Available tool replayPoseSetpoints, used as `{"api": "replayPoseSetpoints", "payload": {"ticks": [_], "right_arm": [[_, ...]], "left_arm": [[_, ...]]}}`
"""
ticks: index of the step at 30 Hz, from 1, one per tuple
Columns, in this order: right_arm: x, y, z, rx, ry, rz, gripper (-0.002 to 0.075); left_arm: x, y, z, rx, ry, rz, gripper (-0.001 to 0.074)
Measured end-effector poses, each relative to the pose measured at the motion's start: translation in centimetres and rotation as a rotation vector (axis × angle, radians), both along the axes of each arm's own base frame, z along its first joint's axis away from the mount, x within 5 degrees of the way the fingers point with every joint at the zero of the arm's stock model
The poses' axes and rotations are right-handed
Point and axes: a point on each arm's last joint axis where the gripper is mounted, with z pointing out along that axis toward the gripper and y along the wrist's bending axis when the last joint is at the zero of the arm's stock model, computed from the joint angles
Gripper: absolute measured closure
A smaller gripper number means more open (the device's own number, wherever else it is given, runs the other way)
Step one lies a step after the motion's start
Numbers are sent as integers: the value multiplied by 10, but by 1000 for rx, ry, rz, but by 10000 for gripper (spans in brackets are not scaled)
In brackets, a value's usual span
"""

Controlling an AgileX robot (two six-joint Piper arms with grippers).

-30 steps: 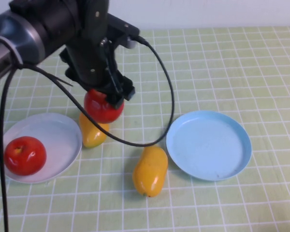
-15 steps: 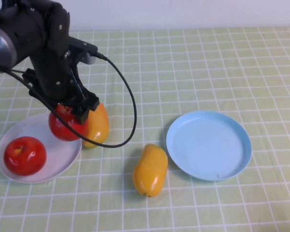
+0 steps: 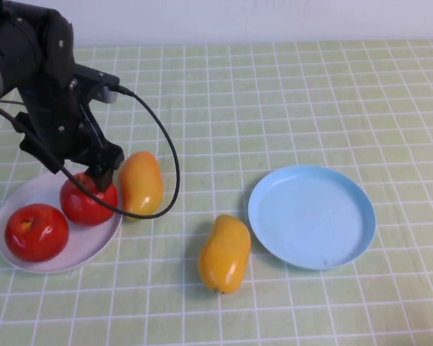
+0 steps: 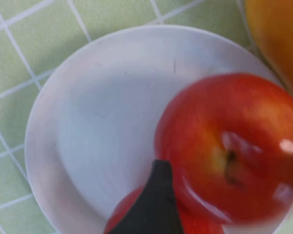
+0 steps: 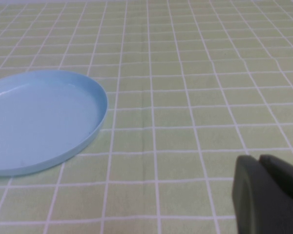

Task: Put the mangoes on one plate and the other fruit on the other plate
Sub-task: Put one type of fruit in the left plate, then put another type of fruit in the right plate

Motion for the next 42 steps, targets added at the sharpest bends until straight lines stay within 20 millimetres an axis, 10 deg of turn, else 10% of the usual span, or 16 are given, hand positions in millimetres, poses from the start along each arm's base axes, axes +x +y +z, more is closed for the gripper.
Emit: {"api": "replayPoseSetpoints", "payload": {"ticks": [11, 18, 23, 32, 42], "right_arm": [[0, 0, 0, 0, 0, 0, 741], [0, 0, 0, 0, 0, 0, 741], [0, 0, 0, 0, 0, 0, 741], [0, 0, 0, 0, 0, 0, 741], [0, 0, 0, 0, 0, 0, 741]], "left_arm": [[1, 0, -1, 1, -3, 30, 118], [-11, 5, 30, -24, -82, 29, 596], [-28, 9, 64, -58, -165, 41, 714], [-121, 22, 122, -201, -366, 18, 732], [-213, 51, 76, -285, -500, 17, 732]]}}
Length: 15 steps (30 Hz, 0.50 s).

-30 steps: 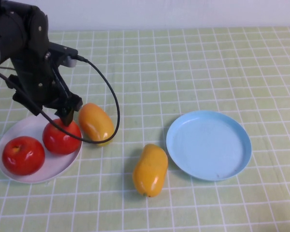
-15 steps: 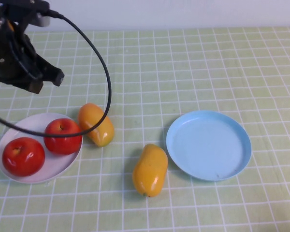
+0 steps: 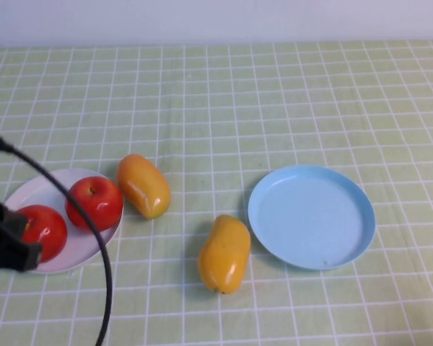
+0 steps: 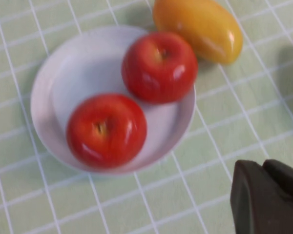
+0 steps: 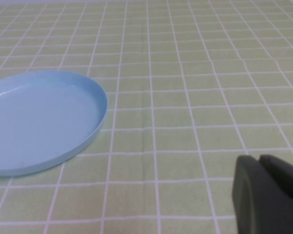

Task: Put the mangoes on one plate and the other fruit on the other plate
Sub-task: Put another type of fruit in the right plate

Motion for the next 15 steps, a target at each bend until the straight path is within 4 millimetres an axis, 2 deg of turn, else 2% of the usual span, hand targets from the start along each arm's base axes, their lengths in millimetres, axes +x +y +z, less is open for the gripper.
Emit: {"api": "replayPoseSetpoints", "payload": {"ticks": [3, 6, 11, 15], "right_arm": [[0, 0, 0, 0, 0, 0, 741], [0, 0, 0, 0, 0, 0, 741], [0, 0, 0, 0, 0, 0, 741], [0, 0, 0, 0, 0, 0, 741]], "left_arm": [[-16, 5, -18, 0, 24, 0, 732], [-23, 9, -29, 29, 39, 4, 733], [-23, 10, -30, 32, 41, 12, 733], [-15, 8, -22, 2, -109, -2, 733]]}}
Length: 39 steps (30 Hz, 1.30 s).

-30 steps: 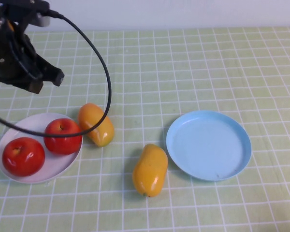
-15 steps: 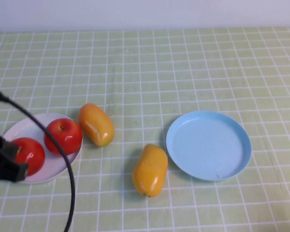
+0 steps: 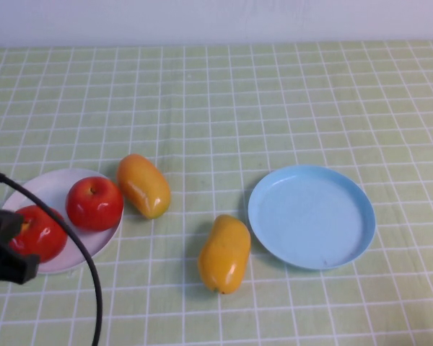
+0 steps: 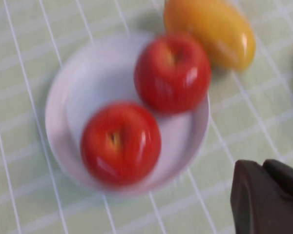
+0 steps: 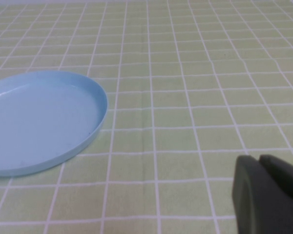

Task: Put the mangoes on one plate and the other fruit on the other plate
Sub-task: Put another type of fruit in the right plate

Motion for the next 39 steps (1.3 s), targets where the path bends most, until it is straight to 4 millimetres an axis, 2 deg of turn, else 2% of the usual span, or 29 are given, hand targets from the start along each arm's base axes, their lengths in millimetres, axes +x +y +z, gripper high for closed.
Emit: {"api": "replayPoseSetpoints", "payload": {"ticks": [3, 7, 11, 14, 17, 22, 25, 32, 39], "right_arm": [[0, 0, 0, 0, 0, 0, 741], [0, 0, 0, 0, 0, 0, 741], [0, 0, 0, 0, 0, 0, 741], [0, 0, 0, 0, 0, 0, 741], [0, 0, 0, 0, 0, 0, 741], [0, 0, 0, 0, 0, 0, 741], [0, 0, 0, 0, 0, 0, 741], [0, 0, 0, 0, 0, 0, 741], [0, 0, 0, 0, 0, 0, 741]], "left_arm": [[2, -1, 2, -24, -146, -27, 733], [-16, 4, -2, -127, -403, -31, 733], [-51, 23, -28, -207, -614, 56, 733], [-71, 33, -57, -208, -690, 115, 733], [-83, 38, -82, -201, -730, 159, 733], [-90, 41, -112, -190, -750, 190, 733], [-90, 41, -120, -174, -719, 188, 733], [-93, 40, -143, -121, -475, 183, 733], [-94, 40, -148, -112, -437, 182, 733]]}}
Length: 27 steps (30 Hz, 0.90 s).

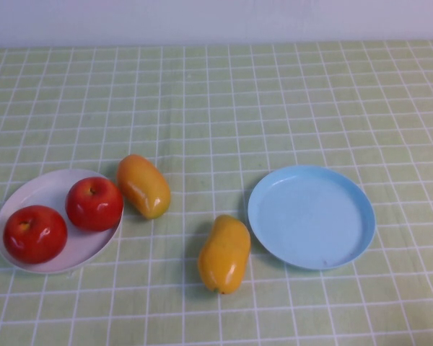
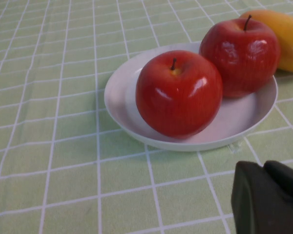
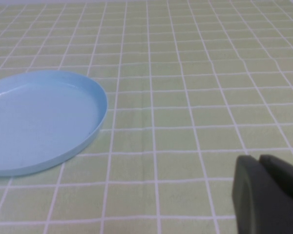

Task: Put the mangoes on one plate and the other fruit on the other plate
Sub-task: Put another type of fruit in the right plate

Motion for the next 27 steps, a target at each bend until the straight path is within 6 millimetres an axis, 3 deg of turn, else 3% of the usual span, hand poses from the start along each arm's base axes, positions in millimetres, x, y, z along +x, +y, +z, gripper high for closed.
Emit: {"api": "replayPoseSetpoints", "payload": {"ticks": [27], "right_arm": [[1, 0, 4, 33, -40, -6, 741]], "left_arm": [[0, 0, 0, 0, 2, 0, 733]]}}
